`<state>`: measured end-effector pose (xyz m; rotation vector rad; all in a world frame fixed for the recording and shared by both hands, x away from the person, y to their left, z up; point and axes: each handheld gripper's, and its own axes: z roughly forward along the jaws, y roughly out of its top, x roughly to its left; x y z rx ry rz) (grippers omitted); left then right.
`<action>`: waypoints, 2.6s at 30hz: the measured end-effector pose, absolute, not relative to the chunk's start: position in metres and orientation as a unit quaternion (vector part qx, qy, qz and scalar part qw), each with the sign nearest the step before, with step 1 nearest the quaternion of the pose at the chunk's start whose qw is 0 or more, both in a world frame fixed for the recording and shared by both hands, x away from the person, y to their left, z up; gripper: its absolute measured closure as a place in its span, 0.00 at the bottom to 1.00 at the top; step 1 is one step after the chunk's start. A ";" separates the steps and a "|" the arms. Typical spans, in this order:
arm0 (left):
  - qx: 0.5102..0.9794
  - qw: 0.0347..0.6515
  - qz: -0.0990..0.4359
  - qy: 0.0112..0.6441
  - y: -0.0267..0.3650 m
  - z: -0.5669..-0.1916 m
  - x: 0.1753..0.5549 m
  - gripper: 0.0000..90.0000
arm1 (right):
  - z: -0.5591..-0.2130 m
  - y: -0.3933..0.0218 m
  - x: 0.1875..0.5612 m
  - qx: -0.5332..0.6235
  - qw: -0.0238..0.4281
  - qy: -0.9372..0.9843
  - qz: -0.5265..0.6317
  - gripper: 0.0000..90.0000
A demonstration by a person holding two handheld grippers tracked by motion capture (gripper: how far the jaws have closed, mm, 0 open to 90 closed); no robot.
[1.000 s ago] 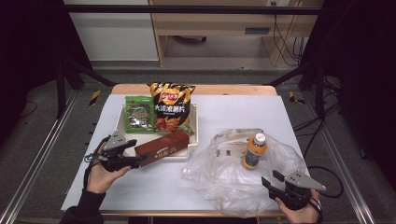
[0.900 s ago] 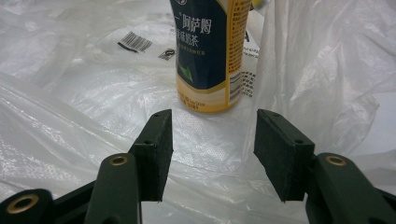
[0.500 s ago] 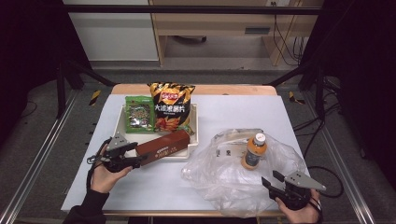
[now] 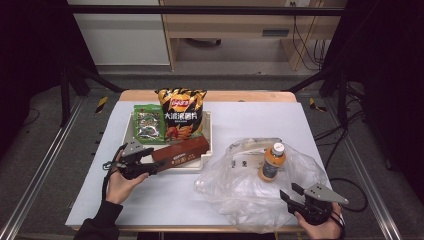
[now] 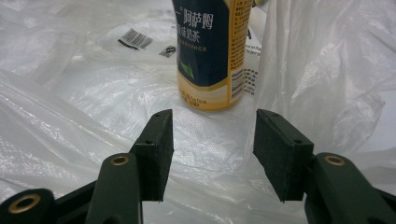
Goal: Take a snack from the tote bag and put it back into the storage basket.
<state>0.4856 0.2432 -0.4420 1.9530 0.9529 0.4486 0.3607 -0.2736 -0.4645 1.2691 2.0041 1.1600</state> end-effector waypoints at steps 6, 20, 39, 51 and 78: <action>0.785 0.435 0.185 0.401 0.246 -0.445 0.474 0.32 | -0.464 -0.274 0.359 0.468 0.247 0.734 0.427 0.53; 0.770 0.425 0.189 0.436 0.249 -0.449 0.480 0.53 | -0.465 -0.275 0.360 0.468 0.248 0.735 0.424 0.54; 0.748 0.440 0.199 0.455 0.248 -0.457 0.502 0.55 | -0.466 -0.274 0.360 0.468 0.246 0.735 0.423 0.54; 0.740 0.446 0.208 0.458 0.243 -0.461 0.511 0.44 | -0.466 -0.274 0.360 0.467 0.245 0.736 0.425 0.55; 0.734 0.504 0.223 0.397 0.247 -0.418 0.455 0.41 | -0.441 -0.270 0.361 0.450 0.261 0.718 0.463 0.53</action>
